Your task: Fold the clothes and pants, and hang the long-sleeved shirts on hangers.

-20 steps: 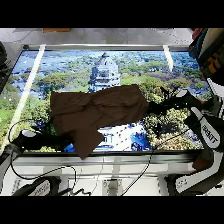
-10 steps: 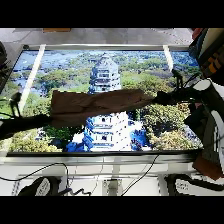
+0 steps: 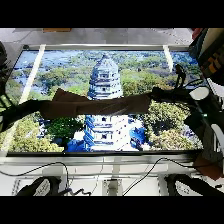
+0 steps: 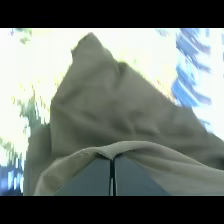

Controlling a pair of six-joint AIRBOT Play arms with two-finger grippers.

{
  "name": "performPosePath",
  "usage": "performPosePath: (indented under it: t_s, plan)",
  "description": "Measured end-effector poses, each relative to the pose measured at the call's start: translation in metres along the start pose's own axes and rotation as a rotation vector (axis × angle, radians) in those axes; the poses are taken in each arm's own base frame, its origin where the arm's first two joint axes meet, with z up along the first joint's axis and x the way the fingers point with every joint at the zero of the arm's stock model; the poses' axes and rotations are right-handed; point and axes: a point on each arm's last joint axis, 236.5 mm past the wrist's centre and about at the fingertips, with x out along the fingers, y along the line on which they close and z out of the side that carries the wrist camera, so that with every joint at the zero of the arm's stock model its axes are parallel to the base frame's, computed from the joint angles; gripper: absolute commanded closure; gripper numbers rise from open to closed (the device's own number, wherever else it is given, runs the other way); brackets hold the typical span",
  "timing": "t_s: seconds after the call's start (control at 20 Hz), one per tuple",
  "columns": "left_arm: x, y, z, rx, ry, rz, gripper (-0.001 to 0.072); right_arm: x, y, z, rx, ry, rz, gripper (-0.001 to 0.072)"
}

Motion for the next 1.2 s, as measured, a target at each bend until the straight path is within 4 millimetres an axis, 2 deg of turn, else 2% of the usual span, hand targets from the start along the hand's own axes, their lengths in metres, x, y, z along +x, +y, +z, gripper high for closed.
performPosePath:
  t_s: [0.2,0.35,0.4,0.45,0.5,0.55,0.7,0.8,0.9,1.0,1.2]
  plan:
    - [0.066,-0.009,0.024,0.030,-0.029,0.014,0.0685,0.035,-0.023,0.030,0.095,-0.172,-0.063,0.0702]
    - [0.116,-0.015,0.023,0.047,-0.002,0.009,0.0683,0.064,-0.053,0.035,0.150,-0.226,-0.120,0.0701]
    - [0.129,-0.016,0.020,0.049,0.009,0.009,0.0666,0.073,-0.063,0.034,0.164,-0.234,-0.139,0.0662]
    - [0.140,-0.015,0.015,0.050,0.024,0.010,0.0497,0.082,-0.072,0.031,0.179,-0.238,-0.155,0.0401]
    - [0.148,-0.014,0.012,0.050,0.031,0.011,0.0103,0.088,-0.081,0.030,0.184,-0.242,-0.171,0.0117]
    - [0.153,-0.014,0.011,0.050,0.037,0.011,0.0003,0.093,-0.087,0.028,0.190,-0.245,-0.182,0.0084]
    - [0.149,-0.017,0.016,0.050,0.038,-0.004,-0.0003,0.099,-0.097,0.029,0.197,-0.257,-0.200,0.0084]
    - [0.132,-0.016,0.029,0.040,0.032,-0.019,-0.0001,0.098,-0.103,0.033,0.203,-0.263,-0.208,0.0084]
    - [0.112,-0.006,0.033,0.006,0.061,-0.034,-0.0001,0.096,-0.109,0.034,0.213,-0.258,-0.214,0.0084]
    - [0.096,0.012,0.021,-0.059,0.140,-0.047,-0.0002,0.095,-0.116,0.030,0.227,-0.232,-0.219,0.0084]
    - [0.081,0.042,-0.025,-0.190,0.339,-0.085,-0.0009,0.094,-0.122,0.023,0.247,-0.189,-0.222,0.0084]
